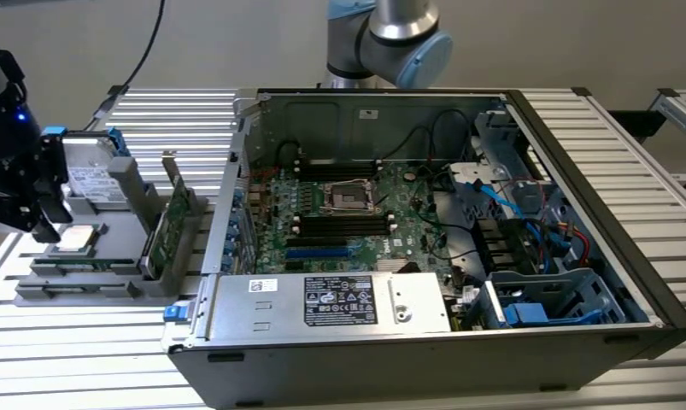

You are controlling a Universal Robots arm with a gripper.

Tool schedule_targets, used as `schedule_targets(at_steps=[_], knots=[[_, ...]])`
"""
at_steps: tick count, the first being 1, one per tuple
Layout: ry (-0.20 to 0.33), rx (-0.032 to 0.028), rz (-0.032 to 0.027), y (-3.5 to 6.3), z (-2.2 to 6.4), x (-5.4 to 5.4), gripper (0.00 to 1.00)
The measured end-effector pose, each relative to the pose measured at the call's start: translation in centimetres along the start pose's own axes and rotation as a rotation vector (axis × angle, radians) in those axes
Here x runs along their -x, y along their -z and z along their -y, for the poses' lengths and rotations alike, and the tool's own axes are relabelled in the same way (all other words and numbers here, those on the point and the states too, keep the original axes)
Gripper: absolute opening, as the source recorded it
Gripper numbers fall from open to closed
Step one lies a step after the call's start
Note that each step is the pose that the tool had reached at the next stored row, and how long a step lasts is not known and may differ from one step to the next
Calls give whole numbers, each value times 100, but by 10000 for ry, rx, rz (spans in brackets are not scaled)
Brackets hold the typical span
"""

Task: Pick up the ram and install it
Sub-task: 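Pick up the ram and move it above insertion slot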

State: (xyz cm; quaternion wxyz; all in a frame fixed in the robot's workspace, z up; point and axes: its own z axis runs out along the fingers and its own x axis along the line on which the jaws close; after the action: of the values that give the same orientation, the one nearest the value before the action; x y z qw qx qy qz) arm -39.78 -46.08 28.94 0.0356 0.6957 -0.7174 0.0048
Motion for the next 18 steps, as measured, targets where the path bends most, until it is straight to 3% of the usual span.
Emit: schedule_targets(at_steps=[4,10,14,18], knots=[[90,-30,-3,-63,-58,1,36],[361,-129,-13,-141,-87,-12,36],[505,-199,-13,-186,-99,-51,36],[590,-318,-5,-225,-103,-92,36]])
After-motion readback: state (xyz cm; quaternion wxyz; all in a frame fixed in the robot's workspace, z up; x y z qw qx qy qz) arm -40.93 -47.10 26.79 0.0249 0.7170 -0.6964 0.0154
